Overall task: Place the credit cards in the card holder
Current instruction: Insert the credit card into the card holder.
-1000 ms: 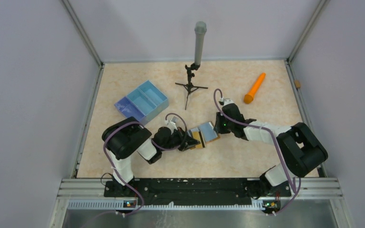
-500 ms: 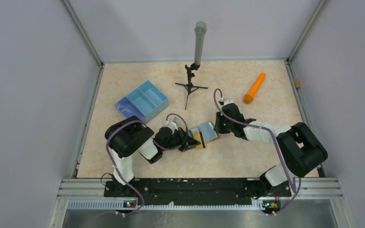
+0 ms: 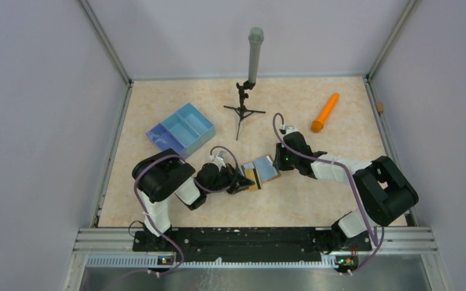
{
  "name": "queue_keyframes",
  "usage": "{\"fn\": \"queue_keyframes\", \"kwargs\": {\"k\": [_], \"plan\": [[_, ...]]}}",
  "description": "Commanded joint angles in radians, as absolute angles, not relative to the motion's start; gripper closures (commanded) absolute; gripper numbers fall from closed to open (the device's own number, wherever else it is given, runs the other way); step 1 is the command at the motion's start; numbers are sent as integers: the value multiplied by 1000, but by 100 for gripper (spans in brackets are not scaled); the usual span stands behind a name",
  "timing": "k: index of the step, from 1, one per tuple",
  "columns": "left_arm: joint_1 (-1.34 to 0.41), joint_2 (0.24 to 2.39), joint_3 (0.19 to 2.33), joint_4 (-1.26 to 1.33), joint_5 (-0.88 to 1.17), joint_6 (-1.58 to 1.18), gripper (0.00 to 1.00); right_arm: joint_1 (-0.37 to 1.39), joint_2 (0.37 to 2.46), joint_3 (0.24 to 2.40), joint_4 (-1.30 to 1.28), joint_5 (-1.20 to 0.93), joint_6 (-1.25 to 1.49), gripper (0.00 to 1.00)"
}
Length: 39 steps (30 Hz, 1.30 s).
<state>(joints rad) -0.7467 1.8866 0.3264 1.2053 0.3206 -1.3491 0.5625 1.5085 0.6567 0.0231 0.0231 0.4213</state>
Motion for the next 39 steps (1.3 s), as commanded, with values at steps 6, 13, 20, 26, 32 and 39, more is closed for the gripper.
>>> {"fn": "queue_keyframes", "kwargs": {"k": [6,13,20,26,32,39], "plan": [[-742,1864,302,1197,287,-1350,100,571,1536,660,-66,69,416,77],[-743,1890,326,1200,309,-1351,100,571,1531,658,-70,73,419,77],[-734,1878,340,1168,300,-1332,100,571,1516,656,-79,81,418,77],[-723,1905,352,1185,304,-1330,100,571,1509,655,-87,88,418,77],[-710,1941,372,1202,317,-1330,100,571,1506,652,-90,90,419,77],[-706,1964,387,1201,318,-1323,100,571,1506,650,-90,86,423,77]]}}
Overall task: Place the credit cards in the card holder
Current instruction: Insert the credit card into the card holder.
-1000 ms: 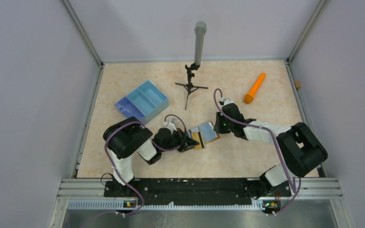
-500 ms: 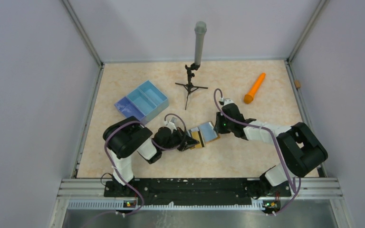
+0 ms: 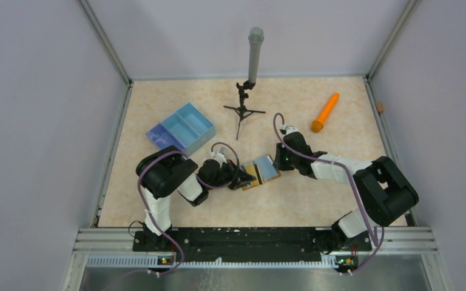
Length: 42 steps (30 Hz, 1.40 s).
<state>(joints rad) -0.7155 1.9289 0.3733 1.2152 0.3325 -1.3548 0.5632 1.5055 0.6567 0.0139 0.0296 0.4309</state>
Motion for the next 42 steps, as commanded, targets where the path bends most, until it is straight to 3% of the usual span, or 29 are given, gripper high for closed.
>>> {"fn": "queue_keyframes", "kwargs": {"k": [1,20,28,32,38,42], "plan": [[-705,1967,389,1204,315,-1324,100,571,1506,650,-89,86,422,77],[-702,2010,446,1218,241,-1306,100,571,1492,640,-91,71,426,78],[-715,2003,510,1083,266,-1289,100,571,1463,632,-92,54,435,80],[-715,1940,531,905,246,-1236,91,571,1444,632,-96,67,442,84],[-715,1825,607,597,199,-1109,72,571,1431,634,-120,114,458,100],[-715,1782,650,447,176,-1043,57,571,1422,631,-130,131,465,100]]}}
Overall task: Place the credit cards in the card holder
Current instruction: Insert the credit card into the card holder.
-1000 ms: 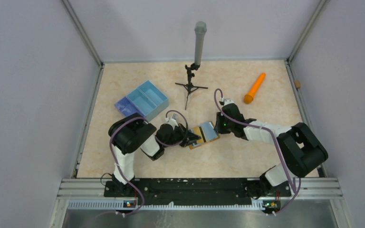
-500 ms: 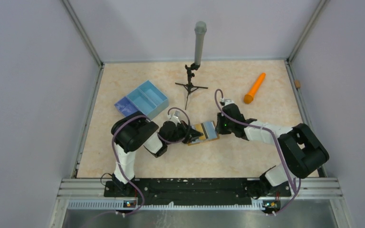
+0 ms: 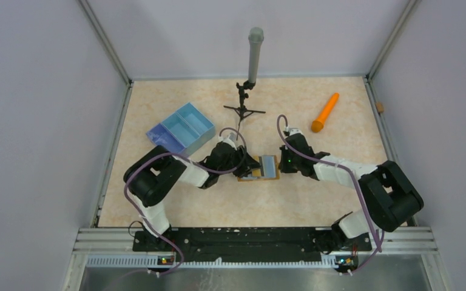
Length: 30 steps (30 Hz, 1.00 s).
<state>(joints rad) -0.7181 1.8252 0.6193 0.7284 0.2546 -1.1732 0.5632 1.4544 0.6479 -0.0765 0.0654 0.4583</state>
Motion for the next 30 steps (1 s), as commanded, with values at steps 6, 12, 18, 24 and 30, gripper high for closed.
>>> {"fn": "queue_keyframes", "kwargs": {"k": [6,12,18,24,30], "plan": [[-718,1723,698,275,127,-974,41,571,1411,628,-143,149,470,100],[-724,1700,714,207,94,-946,37,571,1410,629,-141,146,472,100],[-743,1744,752,216,113,-943,39,571,1411,627,-139,140,472,100],[-772,1785,845,191,130,-933,41,571,1406,620,-144,146,474,100],[-799,1834,954,116,127,-905,41,571,1380,620,-154,164,484,100]]}}
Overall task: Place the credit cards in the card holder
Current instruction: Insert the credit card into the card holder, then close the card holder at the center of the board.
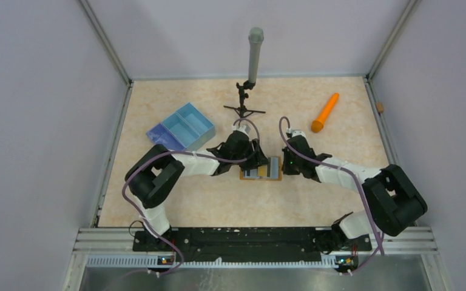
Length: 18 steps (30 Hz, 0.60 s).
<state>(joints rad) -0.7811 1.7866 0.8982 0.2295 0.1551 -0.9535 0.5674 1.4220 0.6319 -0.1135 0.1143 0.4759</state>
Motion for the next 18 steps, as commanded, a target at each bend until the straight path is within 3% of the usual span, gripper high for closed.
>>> {"fn": "queue_keyframes", "kwargs": {"k": [1,13,18], "plan": [[-807,1844,969,108,128,-903,41,571,1375,620,-157,167,485,100],[-846,1869,991,202,170,-940,40,571,1266,632,-212,190,514,100],[-821,1786,940,248,175,-916,29,571,1198,665,-281,184,510,100]]}}
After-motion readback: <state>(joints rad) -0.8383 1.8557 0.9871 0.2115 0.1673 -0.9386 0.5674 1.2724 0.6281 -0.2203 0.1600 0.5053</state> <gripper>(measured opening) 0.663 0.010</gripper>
